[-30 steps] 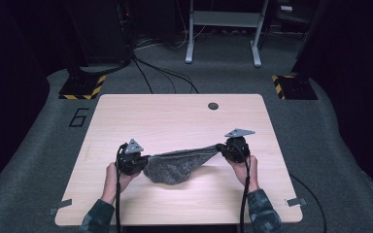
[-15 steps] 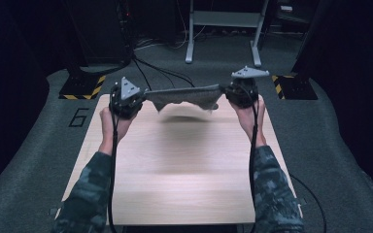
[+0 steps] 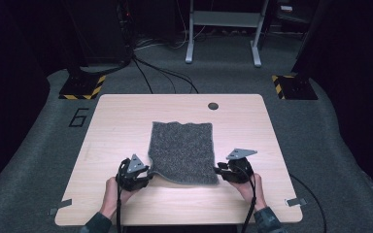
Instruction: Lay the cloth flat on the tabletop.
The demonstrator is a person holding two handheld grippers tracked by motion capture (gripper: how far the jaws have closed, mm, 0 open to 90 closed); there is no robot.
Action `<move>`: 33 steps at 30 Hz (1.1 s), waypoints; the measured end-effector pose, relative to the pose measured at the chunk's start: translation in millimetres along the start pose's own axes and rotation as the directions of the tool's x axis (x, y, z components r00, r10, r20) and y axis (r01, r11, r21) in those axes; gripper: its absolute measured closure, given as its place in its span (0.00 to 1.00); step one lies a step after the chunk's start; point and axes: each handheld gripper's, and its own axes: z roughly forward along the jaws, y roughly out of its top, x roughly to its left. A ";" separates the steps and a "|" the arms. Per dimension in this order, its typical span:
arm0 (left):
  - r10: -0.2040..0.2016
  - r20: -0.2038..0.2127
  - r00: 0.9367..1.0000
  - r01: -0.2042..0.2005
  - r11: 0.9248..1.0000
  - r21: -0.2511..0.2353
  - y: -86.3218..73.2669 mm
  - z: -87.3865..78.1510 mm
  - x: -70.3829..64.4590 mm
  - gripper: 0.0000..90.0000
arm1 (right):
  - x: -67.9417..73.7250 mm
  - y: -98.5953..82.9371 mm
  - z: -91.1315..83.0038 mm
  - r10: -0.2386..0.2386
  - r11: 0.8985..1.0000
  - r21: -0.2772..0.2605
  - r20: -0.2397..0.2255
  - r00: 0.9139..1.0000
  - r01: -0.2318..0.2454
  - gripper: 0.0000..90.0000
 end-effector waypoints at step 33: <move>-0.039 -0.185 0.982 0.068 0.986 0.151 34.9 77.7 61.9 0.18 | -7.2 45.9 98.5 -0.064 0.985 0.165 0.086 0.994 0.049 0.05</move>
